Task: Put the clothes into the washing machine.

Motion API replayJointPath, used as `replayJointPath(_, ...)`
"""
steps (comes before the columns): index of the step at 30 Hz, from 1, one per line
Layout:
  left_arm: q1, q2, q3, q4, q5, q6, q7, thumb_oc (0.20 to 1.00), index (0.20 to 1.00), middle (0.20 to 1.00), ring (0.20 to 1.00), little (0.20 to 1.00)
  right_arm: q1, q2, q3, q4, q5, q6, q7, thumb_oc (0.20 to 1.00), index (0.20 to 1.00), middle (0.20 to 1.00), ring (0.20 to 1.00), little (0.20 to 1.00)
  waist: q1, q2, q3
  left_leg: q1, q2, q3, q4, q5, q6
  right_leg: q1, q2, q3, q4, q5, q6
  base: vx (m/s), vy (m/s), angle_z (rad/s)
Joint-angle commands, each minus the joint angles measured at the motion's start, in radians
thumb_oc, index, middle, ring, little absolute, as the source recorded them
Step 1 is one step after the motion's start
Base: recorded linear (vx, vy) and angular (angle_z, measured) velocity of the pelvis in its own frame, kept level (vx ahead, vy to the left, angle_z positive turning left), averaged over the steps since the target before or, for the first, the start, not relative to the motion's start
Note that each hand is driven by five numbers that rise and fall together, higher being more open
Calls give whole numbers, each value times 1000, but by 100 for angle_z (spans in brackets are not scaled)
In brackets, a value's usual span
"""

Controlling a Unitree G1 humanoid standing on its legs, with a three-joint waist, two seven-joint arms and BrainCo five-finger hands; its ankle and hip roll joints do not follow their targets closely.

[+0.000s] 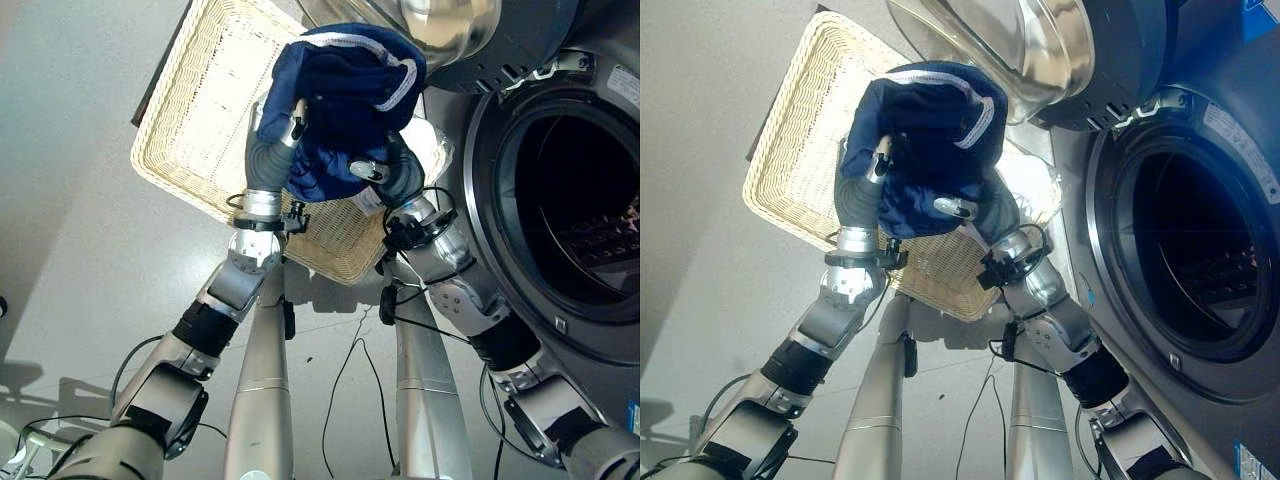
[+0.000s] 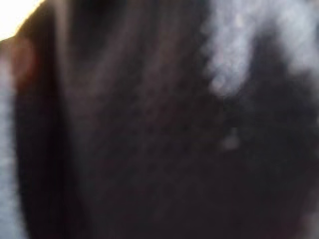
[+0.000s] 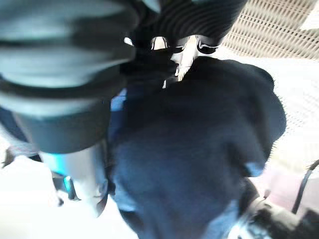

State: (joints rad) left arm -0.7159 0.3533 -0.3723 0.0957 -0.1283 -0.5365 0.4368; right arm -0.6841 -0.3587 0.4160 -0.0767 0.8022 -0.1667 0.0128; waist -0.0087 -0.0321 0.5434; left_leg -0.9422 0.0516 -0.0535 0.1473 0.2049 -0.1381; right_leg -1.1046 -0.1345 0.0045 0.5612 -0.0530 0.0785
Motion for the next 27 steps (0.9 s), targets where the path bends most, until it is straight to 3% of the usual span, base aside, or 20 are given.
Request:
replayJointPath(1,-44,-30,-3,-112,9,-67,-11,200,200,200,200,200,-15,41,20,-75,-26,-6,8,677,677,677,677,677,-12,22,-23,-41,-95,17,123,-76,61,87,59,-101,-298,225,48,0,0,0)
replayJointPath(2,-44,-38,-9,-119,12,-50,-22,200,200,200,200,200,-17,44,21,-77,-23,-2,4,360,360,360,360,360,-12,22,-23,-41,-95,18,122,-76,62,85,61,-101,-296,226,49,0,0,0)
replayJointPath(3,-45,-41,-12,-121,16,-41,-25,200,200,200,200,200,-16,45,22,-77,-22,-4,6,200,200,200,200,200,-13,22,-23,-41,-96,19,123,-76,62,86,60,-102,-297,227,49,0,0,0)
replayJointPath(13,-48,-41,-31,-123,14,-6,-61,200,200,200,200,200,-18,50,24,-72,-12,-20,15,200,200,200,200,200,-12,24,-23,-42,-96,22,122,-74,62,85,57,-106,-299,231,52,0,0,0)
replayJointPath(23,-44,-47,-40,-120,55,7,-1,200,200,200,200,200,-14,55,23,-71,2,-40,20,200,200,200,200,200,-13,25,-23,-49,-95,21,123,-72,62,77,57,-103,-297,234,55,0,0,0)
replayJointPath(24,-44,-47,-40,-119,86,27,37,473,473,473,473,473,-12,59,22,-69,1,-48,19,200,200,200,200,200,-12,25,-23,-51,-96,20,124,-71,62,75,57,-104,-296,234,55,0,0,0)
replayJointPath(25,-43,-46,-39,-116,93,49,53,1000,1000,1000,1000,1000,-11,62,20,-67,-2,-59,17,200,200,200,200,200,-11,25,-23,-50,-96,20,123,-70,62,76,57,-105,-295,234,56,0,0,0)
replayJointPath(27,-42,-45,-38,-110,92,77,55,1000,1000,1000,1000,1000,-11,62,17,-69,0,-69,12,200,200,200,200,200,-11,26,-23,-50,-96,20,123,-70,62,75,57,-106,-294,233,56,0,0,0)
